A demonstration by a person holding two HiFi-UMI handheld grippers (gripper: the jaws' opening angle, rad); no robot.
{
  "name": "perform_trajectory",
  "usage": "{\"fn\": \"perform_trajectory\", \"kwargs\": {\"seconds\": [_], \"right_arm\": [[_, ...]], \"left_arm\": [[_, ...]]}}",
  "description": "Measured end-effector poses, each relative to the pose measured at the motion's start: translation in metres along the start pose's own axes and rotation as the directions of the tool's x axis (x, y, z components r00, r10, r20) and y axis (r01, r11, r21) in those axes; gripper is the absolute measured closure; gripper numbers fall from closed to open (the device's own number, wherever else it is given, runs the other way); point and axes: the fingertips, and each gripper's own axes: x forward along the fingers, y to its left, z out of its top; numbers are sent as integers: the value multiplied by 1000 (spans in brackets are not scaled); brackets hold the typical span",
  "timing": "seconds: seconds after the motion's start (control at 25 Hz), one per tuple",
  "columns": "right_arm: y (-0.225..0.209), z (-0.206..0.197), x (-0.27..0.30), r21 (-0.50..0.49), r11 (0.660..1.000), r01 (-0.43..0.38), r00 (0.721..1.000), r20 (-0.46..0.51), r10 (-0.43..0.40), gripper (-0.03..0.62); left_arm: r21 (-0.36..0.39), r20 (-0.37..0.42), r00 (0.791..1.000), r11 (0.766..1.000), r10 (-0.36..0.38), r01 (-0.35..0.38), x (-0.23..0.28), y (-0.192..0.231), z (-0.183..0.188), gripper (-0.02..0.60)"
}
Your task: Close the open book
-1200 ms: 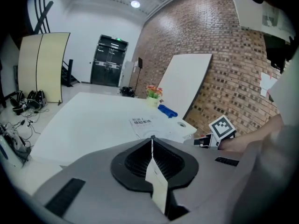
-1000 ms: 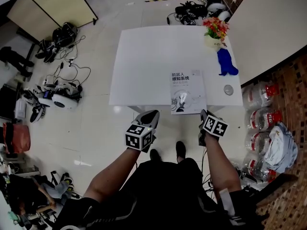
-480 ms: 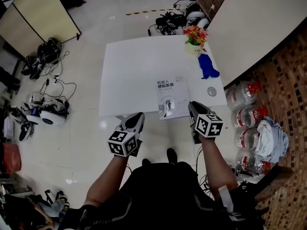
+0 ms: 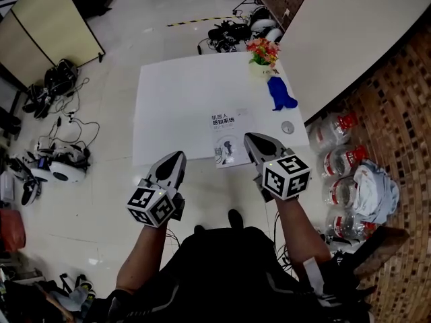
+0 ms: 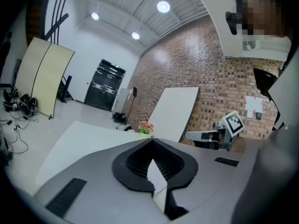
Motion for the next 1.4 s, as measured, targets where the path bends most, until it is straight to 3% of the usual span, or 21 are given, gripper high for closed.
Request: {"fn": "perform_trajectory", "kwargs": {"seconds": [0.2, 0.4, 0.64, 0.88, 1.2, 1.4], "right_arm": [[-3, 9, -13, -32, 999, -19, 1000, 23, 20, 594], [-12, 3, -23, -51, 997, -57, 998, -3, 57, 594], [10, 7, -44, -94, 991, -98, 995, 3, 99, 594], [89, 0, -83, -201, 975, -97, 994, 31, 105, 594], [221, -35, -161, -165, 980, -107, 991, 59, 118, 594], [265, -51, -226, -166, 981, -97, 992, 63, 109, 594]], "left_arm": [[17, 26, 1000, 1000, 13, -13, 2, -23, 22, 580], [9, 36, 992, 993, 120, -121, -8, -37, 19, 580], [53, 67, 987, 988, 143, -147, -40, -65, 17, 580], [107, 111, 987, 985, 120, -132, -120, -94, 5, 580], [162, 85, 996, 985, 40, -53, -249, -137, -30, 580], [145, 93, 996, 989, 12, -25, -301, -175, -45, 580]]}}
